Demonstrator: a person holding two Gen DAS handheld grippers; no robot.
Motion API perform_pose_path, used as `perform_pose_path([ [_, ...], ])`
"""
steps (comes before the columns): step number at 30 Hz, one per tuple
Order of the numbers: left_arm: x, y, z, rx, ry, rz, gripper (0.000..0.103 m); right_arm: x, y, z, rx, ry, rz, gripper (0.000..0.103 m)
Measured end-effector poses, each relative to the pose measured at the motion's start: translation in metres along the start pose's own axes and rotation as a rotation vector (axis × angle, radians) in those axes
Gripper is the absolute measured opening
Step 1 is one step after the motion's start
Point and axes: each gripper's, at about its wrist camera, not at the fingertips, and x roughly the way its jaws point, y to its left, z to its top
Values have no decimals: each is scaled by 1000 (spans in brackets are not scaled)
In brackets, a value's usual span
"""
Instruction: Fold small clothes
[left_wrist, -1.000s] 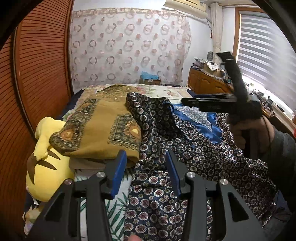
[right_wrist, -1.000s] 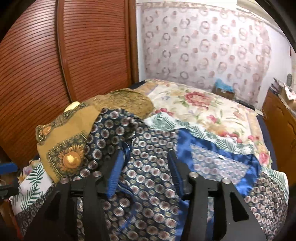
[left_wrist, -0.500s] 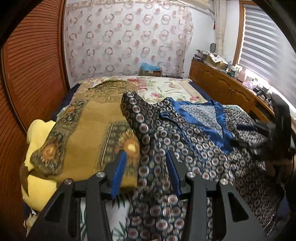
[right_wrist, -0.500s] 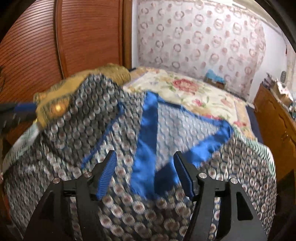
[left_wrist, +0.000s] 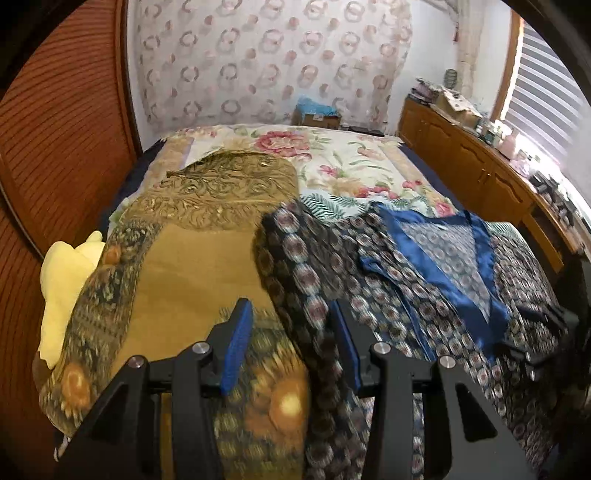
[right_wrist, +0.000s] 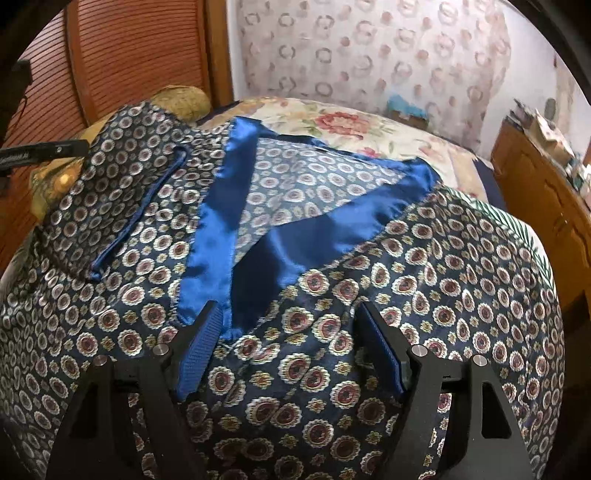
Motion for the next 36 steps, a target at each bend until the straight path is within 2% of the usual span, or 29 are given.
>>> perform_pose_path([
  [2,7,0,8,3,7,19,43,-1,0,-1,-3,-1,-6,77],
  [6,14,-5,13,31,13,-3,43,-2,0,-1,-6,-3,-10,77],
  [7,15,-6,14,37,15,-9,37,-2,1,-2,-5,-2,-9,77],
  [8,16,-6,16,41,16,-15,27,-3,1,-2,-5,-2,-9,77],
  [9,17,-7,17,48,18,-19,22,-3,0,-2,-5,-3,-9,77],
  [11,17,-9,17,74,18,-8,3,-3,0,-1,-6,-3,-10,77],
  [13,11,-12,18,102,-16,27,1,-2,0,-1,-6,-3,-10,77],
  [17,-9,-2,30,92,-93,92,1,-2,0,-1,-7,-3,-11,77],
  [19,-13,3,36,92,-97,121,1,-2,0,-1,-7,-3,-11,77],
  [21,-15,7,38,87,-78,85,7,-1,1,-1,-7,-2,-11,77],
  [23,-21,6,37,101,-92,95,13,-2,1,-1,-9,-3,-12,77],
  [26,-37,-1,32,113,-116,52,21,-2,1,-1,-9,-3,-12,77],
  [31,-65,-24,2,159,-133,-6,24,-1,1,0,-8,-3,-12,77],
  [36,-72,-45,-42,180,-108,-72,25,-1,1,0,-8,-2,-13,77],
])
